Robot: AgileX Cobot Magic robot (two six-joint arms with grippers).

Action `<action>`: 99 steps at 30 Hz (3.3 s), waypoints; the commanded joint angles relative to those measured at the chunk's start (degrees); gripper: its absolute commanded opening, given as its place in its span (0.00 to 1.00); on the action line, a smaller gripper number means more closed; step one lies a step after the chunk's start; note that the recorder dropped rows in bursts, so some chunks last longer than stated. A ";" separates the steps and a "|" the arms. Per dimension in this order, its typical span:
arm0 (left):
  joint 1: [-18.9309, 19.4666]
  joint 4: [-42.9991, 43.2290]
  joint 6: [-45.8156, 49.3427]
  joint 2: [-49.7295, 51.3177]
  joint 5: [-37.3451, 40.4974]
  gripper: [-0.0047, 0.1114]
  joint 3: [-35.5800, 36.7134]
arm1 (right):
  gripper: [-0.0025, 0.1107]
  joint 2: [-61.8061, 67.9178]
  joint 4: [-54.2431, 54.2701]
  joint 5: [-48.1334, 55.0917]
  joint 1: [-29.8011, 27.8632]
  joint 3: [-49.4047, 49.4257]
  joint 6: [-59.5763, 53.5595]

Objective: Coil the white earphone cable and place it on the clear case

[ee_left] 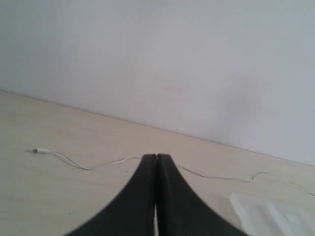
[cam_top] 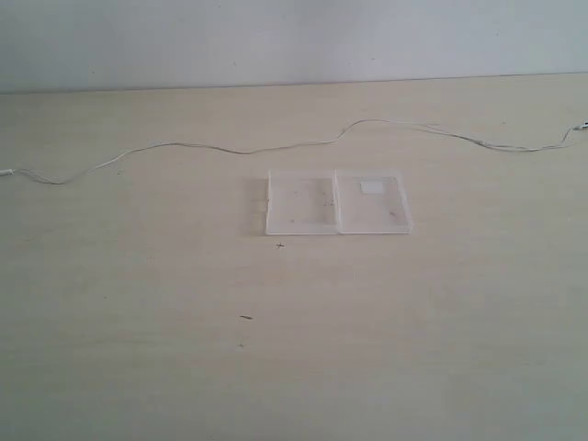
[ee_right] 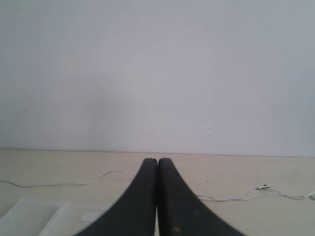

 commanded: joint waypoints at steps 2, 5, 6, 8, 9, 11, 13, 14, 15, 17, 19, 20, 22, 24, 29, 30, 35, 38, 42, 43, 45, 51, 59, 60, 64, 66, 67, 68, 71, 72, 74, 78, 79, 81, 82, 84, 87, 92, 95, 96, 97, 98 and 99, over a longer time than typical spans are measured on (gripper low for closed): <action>0.12 -0.39 -0.21 -0.34 -2.28 0.04 -0.02 | 0.02 -0.31 -0.05 -0.20 0.19 0.16 -0.32; 0.12 -0.39 -0.49 -0.34 -2.69 0.04 -0.02 | 0.02 -0.31 -0.05 -0.20 0.19 0.16 -0.32; 0.12 -0.39 -0.79 -0.34 -3.28 0.04 -0.02 | 0.02 -0.31 -0.05 -0.20 0.19 0.16 -0.32; 0.12 -0.39 -1.96 -0.34 -6.19 0.04 -0.02 | 0.02 -0.31 -0.05 -0.20 0.19 0.16 -0.32; 0.12 -0.39 -2.63 -0.34 -8.72 0.04 -0.02 | 0.02 -0.31 -0.05 -0.20 0.19 0.16 -0.32; 0.12 -0.39 -4.32 -0.34 -12.69 0.04 -0.02 | 0.02 -0.31 -0.05 -0.20 0.19 0.16 -0.32; 0.12 -0.39 -6.10 -0.34 -15.61 0.04 -0.02 | 0.02 -0.31 -0.05 -0.20 0.19 0.16 -0.32; 0.12 -0.39 -6.25 -0.34 -17.18 0.04 -0.02 | 0.02 -0.31 -0.05 -0.20 0.19 0.16 -0.32; 0.12 -0.39 -6.25 -0.34 -19.13 0.04 -0.02 | 0.02 -0.31 -0.05 -0.20 0.19 0.16 -0.32; 0.12 -0.13 -6.25 -0.34 -24.10 0.04 -0.02 | 0.02 -0.31 -0.05 -0.20 0.19 0.16 -0.32; 0.12 -0.13 -6.25 -0.34 -28.34 0.04 -0.02 | 0.02 -0.31 -0.05 -0.20 0.19 0.16 -0.32; 0.12 -0.13 -6.25 -0.34 -29.63 0.04 -0.02 | 0.02 -0.31 -0.05 -0.20 0.19 0.16 -0.32; 0.12 0.02 -6.25 -0.34 -30.77 0.04 -0.02 | 0.02 -0.31 -0.05 -0.20 0.19 0.16 -0.32; 0.12 1.67 -6.36 -0.34 -27.12 0.04 -0.02 | 0.02 -0.31 -0.05 -0.20 0.19 0.16 -0.32; 0.12 4.13 -7.23 -0.34 -12.44 0.04 -0.02 | 0.02 -0.31 -0.05 -0.20 0.19 0.16 -0.32; 0.12 4.43 -6.70 -0.34 -12.29 0.04 -0.02 | 0.02 -0.31 -0.05 -0.20 0.19 0.16 -0.32; 0.12 4.47 -6.27 -0.34 -12.74 0.04 -0.02 | 0.02 -0.31 -0.05 -0.20 0.19 0.16 -0.32; 0.12 4.47 -5.72 -0.34 -10.64 0.04 -0.02 | 0.02 -0.31 -0.05 -0.20 0.19 0.16 -0.32; 0.12 4.47 -7.18 -0.34 -8.76 0.04 -0.02 | 0.02 -0.31 -0.05 -0.20 0.19 0.16 -0.32; 0.12 4.47 -7.18 -0.34 -8.76 0.04 -0.02 | 0.02 -0.31 -0.05 -0.20 0.19 0.16 -0.32; 0.12 4.47 -7.18 -0.34 -8.16 0.04 -0.02 | 0.02 -0.31 -0.05 -0.20 0.19 0.16 -0.32; 0.12 4.47 -7.18 -0.34 -6.77 0.04 -0.02 | 0.02 -0.31 0.58 -6.02 0.19 0.16 -0.47; 0.12 4.47 -7.18 -0.34 -6.77 0.04 -0.02 | 0.02 -0.31 15.81 -24.72 0.19 0.16 24.38; 0.12 4.47 -7.18 -0.34 -6.77 0.04 -0.02 | 0.02 -0.31 15.81 -25.33 0.19 0.16 25.18; 0.12 4.47 -7.18 -0.34 -6.77 0.04 -0.02 | 0.02 -0.31 15.47 -32.02 0.19 0.16 25.31; 0.12 4.47 -7.18 -0.34 -6.77 0.04 -0.02 | 0.02 -0.31 13.81 -35.04 0.19 0.16 30.79; 0.12 4.47 -7.18 -0.34 -6.77 0.04 -0.02 | 0.02 -0.03 10.31 -38.01 0.19 0.16 35.14; 0.12 4.47 -7.18 -0.34 -6.77 0.04 -0.02 | 0.02 1.15 5.64 -41.98 0.19 0.01 38.96; 0.12 4.47 -7.18 -0.34 -6.77 0.04 -0.02 | 0.02 7.38 -2.39 -47.21 0.19 -4.54 40.11; 0.12 4.47 -7.18 -0.34 -6.77 0.04 -0.02 | 0.02 10.48 -3.62 -46.06 0.19 -7.60 38.85; 0.12 4.47 -7.18 -0.34 -6.77 0.04 -0.02 | 0.02 17.23 -6.10 -43.46 0.19 -14.61 34.83; 0.12 4.47 -7.18 -0.34 -6.77 0.04 -0.02 | 0.02 34.67 -12.04 -38.35 0.19 -28.77 27.53; 0.12 4.47 -7.18 -0.34 -6.77 0.04 -0.02 | 0.02 38.65 -13.46 -35.30 0.19 -32.72 26.65; 0.12 4.47 -7.18 -0.34 -6.77 0.04 -0.02 | 0.02 44.66 -16.52 -24.26 0.19 -40.73 25.93; 0.12 4.47 -7.18 -0.34 -6.77 0.04 -0.02 | 0.02 48.01 -18.81 -17.55 0.19 -45.33 25.06; 0.12 4.47 -7.18 -0.34 -6.77 0.04 -0.02 | 0.02 53.66 -22.39 -7.91 0.19 -53.61 22.49; 0.12 4.47 -7.18 -0.34 -6.77 0.04 -0.02 | 0.02 61.27 -25.91 2.60 0.19 -62.55 17.86; 0.12 4.47 -7.18 -0.34 -6.77 0.04 -0.02 | 0.02 71.04 -27.90 14.38 0.19 -74.00 9.44; 0.12 4.47 -7.18 -0.34 -6.77 0.04 -0.02 | 0.02 76.51 -30.89 22.41 0.19 -80.56 5.61; 0.12 4.47 -7.18 -0.34 -6.77 0.04 -0.02 | 0.02 78.17 -31.63 24.55 0.19 -82.87 4.42; 0.12 4.47 -7.18 -0.34 -6.77 0.04 -0.02 | 0.02 80.70 -32.40 27.60 0.19 -85.17 1.99; 0.12 4.47 -7.18 -0.34 -6.77 0.04 -0.02 | 0.02 82.41 -32.40 30.18 0.19 -87.42 -0.06; 0.12 4.47 -7.18 -0.34 -6.77 0.04 -0.02 | 0.02 84.55 -31.95 32.44 0.19 -89.21 -3.23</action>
